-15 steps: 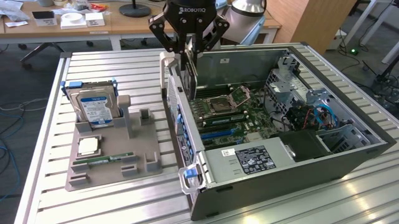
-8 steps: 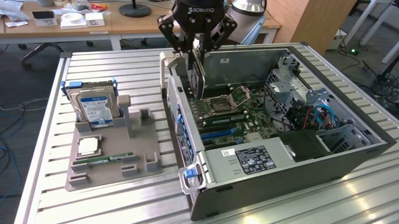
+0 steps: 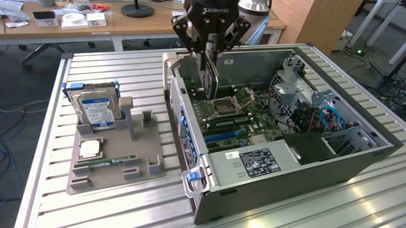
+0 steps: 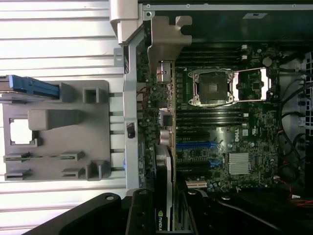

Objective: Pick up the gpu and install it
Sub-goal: 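Pick up the gpu and move the gpu toward the slot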

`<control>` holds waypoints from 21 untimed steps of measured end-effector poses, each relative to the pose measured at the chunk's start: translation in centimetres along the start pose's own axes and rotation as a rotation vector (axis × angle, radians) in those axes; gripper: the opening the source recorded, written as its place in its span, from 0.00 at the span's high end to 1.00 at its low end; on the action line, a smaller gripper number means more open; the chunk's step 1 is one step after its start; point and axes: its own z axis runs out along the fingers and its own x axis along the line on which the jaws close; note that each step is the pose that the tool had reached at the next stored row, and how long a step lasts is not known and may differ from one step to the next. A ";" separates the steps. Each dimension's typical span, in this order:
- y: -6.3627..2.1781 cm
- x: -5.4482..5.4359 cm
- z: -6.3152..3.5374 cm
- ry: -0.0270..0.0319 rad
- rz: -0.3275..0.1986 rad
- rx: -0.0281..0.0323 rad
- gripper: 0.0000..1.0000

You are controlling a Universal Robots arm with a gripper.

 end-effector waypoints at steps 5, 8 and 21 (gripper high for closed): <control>0.06 -1.0 0.03 0.0000 0.000 0.0000 0.73; 0.10 -1.6 0.04 0.0001 0.000 0.0000 0.73; 0.27 -4.3 0.11 0.0001 0.000 0.0000 0.73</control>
